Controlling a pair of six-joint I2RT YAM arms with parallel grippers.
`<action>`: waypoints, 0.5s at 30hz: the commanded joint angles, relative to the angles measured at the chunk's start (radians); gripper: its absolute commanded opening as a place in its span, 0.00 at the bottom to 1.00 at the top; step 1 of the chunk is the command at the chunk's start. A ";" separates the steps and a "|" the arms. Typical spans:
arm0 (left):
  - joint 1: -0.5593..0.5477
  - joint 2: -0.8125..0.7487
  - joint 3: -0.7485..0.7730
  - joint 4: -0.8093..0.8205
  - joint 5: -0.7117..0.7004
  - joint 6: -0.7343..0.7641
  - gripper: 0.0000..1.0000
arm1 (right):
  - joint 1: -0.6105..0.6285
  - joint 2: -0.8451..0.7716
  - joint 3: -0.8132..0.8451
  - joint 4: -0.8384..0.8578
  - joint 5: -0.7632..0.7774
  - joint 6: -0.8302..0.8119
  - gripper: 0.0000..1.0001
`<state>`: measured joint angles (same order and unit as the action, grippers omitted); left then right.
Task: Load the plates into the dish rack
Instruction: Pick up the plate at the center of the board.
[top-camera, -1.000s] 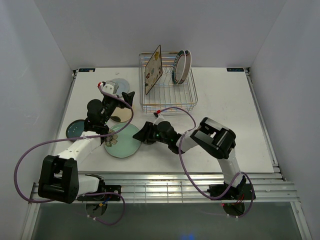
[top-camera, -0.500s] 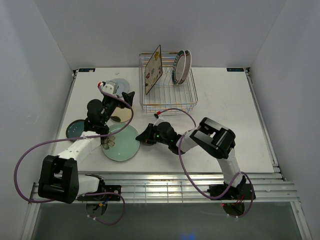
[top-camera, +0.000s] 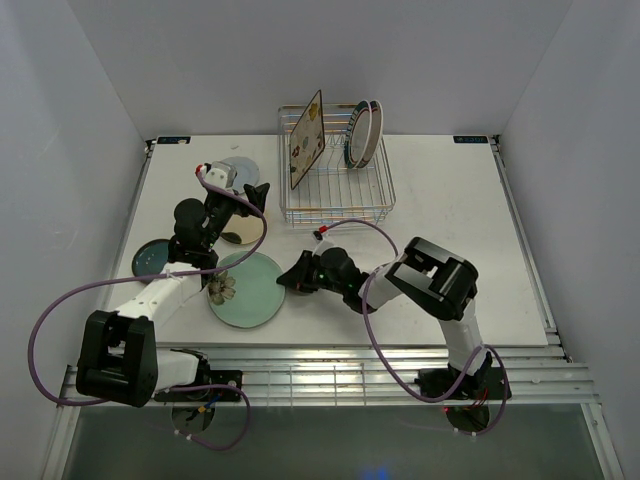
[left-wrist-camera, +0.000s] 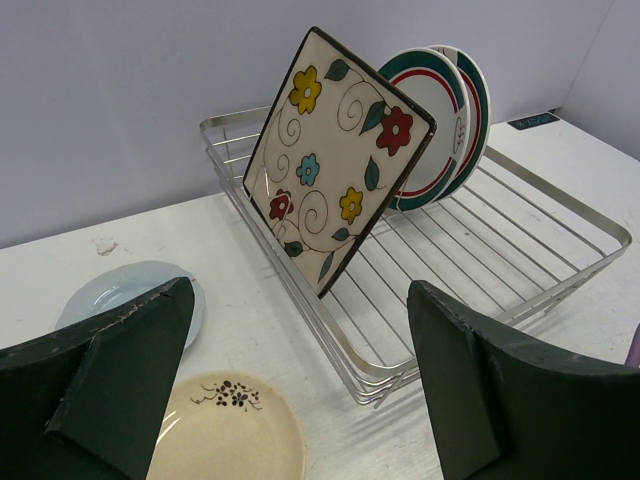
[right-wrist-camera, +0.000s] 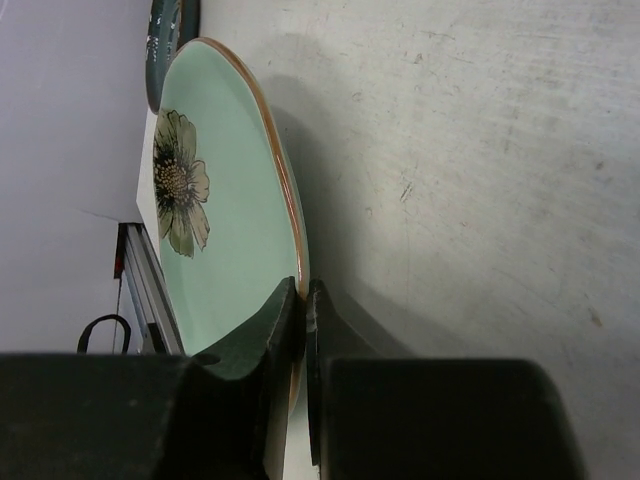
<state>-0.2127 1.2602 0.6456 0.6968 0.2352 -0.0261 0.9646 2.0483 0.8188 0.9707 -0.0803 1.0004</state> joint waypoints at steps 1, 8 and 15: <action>-0.005 -0.035 -0.008 0.015 0.000 -0.005 0.98 | 0.005 -0.082 -0.026 0.053 0.030 -0.060 0.08; -0.005 -0.030 -0.006 0.015 0.003 -0.005 0.98 | 0.005 -0.135 -0.058 0.045 0.053 -0.085 0.08; -0.005 -0.028 -0.006 0.015 0.004 -0.005 0.98 | 0.003 -0.166 -0.061 0.031 0.044 -0.089 0.08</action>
<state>-0.2127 1.2602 0.6456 0.6968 0.2356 -0.0261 0.9646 1.9491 0.7547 0.9218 -0.0471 0.9321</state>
